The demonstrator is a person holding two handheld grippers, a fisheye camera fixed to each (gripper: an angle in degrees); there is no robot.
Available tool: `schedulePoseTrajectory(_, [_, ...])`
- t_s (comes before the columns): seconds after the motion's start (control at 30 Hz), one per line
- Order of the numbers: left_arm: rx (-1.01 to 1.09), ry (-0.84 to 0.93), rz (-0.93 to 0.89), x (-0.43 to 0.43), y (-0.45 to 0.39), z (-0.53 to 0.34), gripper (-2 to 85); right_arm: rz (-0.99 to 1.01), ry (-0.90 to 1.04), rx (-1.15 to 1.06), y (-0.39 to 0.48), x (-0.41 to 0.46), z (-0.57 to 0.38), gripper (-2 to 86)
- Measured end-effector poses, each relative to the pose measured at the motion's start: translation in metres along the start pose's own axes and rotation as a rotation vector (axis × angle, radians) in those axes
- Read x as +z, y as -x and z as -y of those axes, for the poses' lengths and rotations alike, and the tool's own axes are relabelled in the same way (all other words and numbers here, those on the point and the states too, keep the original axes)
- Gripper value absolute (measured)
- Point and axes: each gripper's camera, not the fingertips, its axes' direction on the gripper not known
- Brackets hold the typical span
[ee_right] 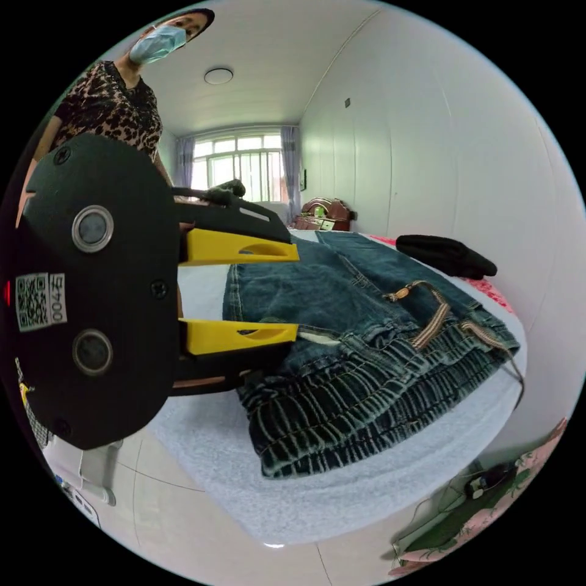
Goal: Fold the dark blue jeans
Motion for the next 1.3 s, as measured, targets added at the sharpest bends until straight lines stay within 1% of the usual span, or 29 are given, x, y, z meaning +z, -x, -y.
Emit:
schedulePoseTrajectory(0.1, [-0.018, 0.013, 0.025, 0.006, -0.003, 0.016, 6.2, -0.003, 0.02, -0.004, -0.01, -0.016, -0.004, 13.7])
schedulePoseTrajectory(0.2, [-0.059, 0.075, 0.04, 0.016, 0.004, 0.021, 5.2, 0.051, 0.007, 0.007, -0.024, -0.04, -0.005, 14.0])
schedulePoseTrajectory(0.23, [-0.078, 0.039, 0.025, 0.013, 0.008, 0.02, 4.3, 0.087, -0.005, 0.005, -0.026, -0.051, -0.002, 14.9])
schedulePoseTrajectory(0.33, [-0.136, 0.019, -0.034, 0.009, 0.014, 0.022, 3.2, 0.17, -0.045, 0.0, -0.026, -0.07, 0.013, 17.8])
schedulePoseTrajectory(0.53, [-0.138, 0.015, -0.018, 0.001, 0.003, 0.035, 2.6, 0.19, -0.042, 0.029, -0.028, -0.087, 0.041, 17.8])
schedulePoseTrajectory(0.67, [-0.155, 0.01, -0.038, -0.006, 0.0, 0.043, 2.8, 0.141, 0.037, -0.014, -0.019, -0.093, 0.05, 17.1])
schedulePoseTrajectory(0.73, [-0.157, 0.01, -0.041, -0.009, -0.002, 0.048, 2.9, 0.121, 0.14, -0.077, -0.007, -0.086, 0.053, 16.5])
schedulePoseTrajectory(0.8, [-0.158, 0.014, -0.04, -0.012, -0.005, 0.052, 3.1, 0.064, 0.193, -0.114, 0.0, -0.08, 0.056, 16.4])
schedulePoseTrajectory(0.87, [-0.155, 0.021, -0.04, -0.017, -0.008, 0.058, 3.4, 0.054, 0.209, -0.14, 0.005, -0.087, 0.056, 16.0])
schedulePoseTrajectory(0.97, [-0.145, 0.03, -0.036, -0.022, -0.014, 0.067, 4.2, 0.064, 0.112, -0.128, -0.001, -0.121, 0.041, 14.6])
schedulePoseTrajectory(1.03, [-0.14, 0.034, -0.04, -0.027, -0.018, 0.071, 5.1, 0.073, -0.1, -0.08, -0.01, -0.164, 0.019, 14.0])
schedulePoseTrajectory(1.07, [-0.148, 0.04, -0.047, -0.031, -0.02, 0.072, 6.1, 0.067, -0.158, -0.058, -0.013, -0.174, 0.013, 13.9])
schedulePoseTrajectory(1.13, [-0.156, 0.027, -0.053, -0.041, -0.024, 0.071, 6.9, 0.041, -0.348, 0.047, -0.03, -0.202, -0.004, 14.2])
schedulePoseTrajectory(1.2, [-0.195, -0.017, -0.075, -0.055, -0.022, 0.063, 7.8, 0.054, -0.419, 0.121, -0.042, -0.208, -0.007, 14.9])
schedulePoseTrajectory(1.23, [-0.252, -0.055, -0.111, -0.065, -0.016, 0.054, 8.3, 0.068, -0.437, 0.153, -0.047, -0.206, -0.004, 15.6])
schedulePoseTrajectory(1.3, [-0.363, -0.133, -0.174, -0.081, -0.003, 0.036, 8.7, 0.058, -0.428, 0.18, -0.049, -0.199, 0.003, 16.0])
